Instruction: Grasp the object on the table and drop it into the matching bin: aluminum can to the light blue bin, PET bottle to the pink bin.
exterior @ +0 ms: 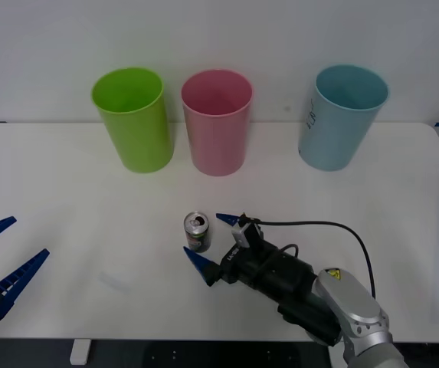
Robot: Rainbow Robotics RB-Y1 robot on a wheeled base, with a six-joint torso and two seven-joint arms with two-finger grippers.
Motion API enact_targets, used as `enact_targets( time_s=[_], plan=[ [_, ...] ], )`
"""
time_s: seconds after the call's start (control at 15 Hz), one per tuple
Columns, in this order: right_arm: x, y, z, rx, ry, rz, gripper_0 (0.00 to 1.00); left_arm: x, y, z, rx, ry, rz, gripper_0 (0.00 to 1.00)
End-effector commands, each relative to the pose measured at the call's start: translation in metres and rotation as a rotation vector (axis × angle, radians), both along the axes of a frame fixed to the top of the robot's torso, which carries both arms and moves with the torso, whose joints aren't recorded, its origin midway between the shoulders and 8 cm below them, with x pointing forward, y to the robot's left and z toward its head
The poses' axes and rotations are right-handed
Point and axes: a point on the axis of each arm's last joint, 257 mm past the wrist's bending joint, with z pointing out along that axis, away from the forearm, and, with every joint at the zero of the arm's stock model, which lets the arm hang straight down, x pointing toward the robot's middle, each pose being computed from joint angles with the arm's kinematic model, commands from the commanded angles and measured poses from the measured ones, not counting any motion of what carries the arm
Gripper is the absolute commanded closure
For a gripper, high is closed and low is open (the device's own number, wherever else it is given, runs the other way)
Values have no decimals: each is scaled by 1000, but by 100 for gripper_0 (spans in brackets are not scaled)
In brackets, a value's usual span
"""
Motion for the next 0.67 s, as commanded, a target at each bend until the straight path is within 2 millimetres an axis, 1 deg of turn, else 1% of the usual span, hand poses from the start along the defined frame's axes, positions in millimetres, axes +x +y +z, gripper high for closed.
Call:
enact_targets(
  time_s=[0.07, 0.27, 0.53, 0.6, 0.67],
  plan=[
    [5, 10, -1, -5, 2, 9, 0, 0, 0, 0, 0, 0, 0, 0],
    [8, 16, 1, -15, -7, 5, 0, 0, 0, 0, 0, 0, 0, 0],
    [8, 16, 0, -20, -10, 3, 0, 0, 0, 0, 0, 0, 0, 0],
    [8, 17, 0, -21, -14, 4, 44, 0, 0, 0, 0, 0, 0, 0],
    [8, 17, 0, -22, -15, 4, 100, 0, 0, 0, 0, 0, 0, 0]
  ],
)
